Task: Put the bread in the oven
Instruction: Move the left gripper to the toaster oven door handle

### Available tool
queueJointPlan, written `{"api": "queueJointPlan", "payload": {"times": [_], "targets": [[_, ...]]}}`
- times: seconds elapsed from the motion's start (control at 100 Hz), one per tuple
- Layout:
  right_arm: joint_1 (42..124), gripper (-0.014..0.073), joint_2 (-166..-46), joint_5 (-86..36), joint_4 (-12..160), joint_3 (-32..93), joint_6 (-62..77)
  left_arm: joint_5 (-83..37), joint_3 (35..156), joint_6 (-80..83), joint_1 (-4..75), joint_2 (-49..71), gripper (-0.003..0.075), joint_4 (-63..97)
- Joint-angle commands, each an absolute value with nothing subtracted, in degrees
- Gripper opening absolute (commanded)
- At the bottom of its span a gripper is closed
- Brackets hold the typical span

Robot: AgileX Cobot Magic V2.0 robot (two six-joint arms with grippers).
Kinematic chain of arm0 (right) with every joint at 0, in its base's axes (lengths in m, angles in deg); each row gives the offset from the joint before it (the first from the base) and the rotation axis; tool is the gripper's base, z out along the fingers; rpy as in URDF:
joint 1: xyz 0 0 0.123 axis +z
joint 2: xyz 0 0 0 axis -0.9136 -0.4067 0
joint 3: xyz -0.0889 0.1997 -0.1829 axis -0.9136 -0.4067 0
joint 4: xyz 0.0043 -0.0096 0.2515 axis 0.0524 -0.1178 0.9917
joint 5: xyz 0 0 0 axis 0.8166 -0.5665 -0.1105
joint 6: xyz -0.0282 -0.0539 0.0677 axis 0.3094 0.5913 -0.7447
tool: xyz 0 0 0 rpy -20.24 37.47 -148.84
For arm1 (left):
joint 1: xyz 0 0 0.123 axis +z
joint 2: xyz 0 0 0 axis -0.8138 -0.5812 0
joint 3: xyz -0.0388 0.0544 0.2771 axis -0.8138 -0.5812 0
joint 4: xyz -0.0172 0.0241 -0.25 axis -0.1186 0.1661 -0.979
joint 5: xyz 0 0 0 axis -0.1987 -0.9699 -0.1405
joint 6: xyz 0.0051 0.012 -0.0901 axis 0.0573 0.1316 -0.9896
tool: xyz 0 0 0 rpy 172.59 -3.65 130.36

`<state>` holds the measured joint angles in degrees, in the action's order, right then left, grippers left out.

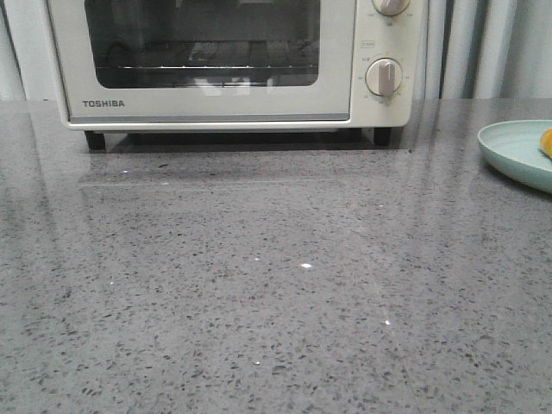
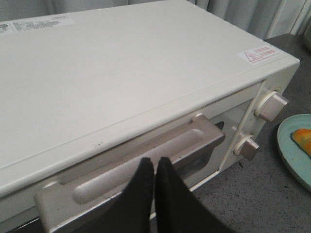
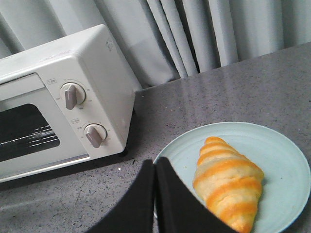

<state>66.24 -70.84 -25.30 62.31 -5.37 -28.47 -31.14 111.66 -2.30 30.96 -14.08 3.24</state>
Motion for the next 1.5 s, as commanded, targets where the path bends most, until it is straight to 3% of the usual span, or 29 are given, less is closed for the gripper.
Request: {"api": "queueJointPlan", "payload": {"times": [0.0,0.8,1.49], "targets": [[66.0,-0.0048,-71.6,-29.2,61.5,-3.2,-28.2,-28.3,113.8,-1.7,30.6,-13.2,-0.0021,0.9],[66.0,-0.0048,-71.6,-29.2,61.5,-3.2,-28.2,-22.9,113.8,0.8,30.6,-16.1,-0.0021,0.7],[66.0,-0.0048,-71.6,-28.6,61.6,-3.2,-28.2,-36.8,113.8,0.7,30.6,-17.2,-0.0022,2.9]]}}
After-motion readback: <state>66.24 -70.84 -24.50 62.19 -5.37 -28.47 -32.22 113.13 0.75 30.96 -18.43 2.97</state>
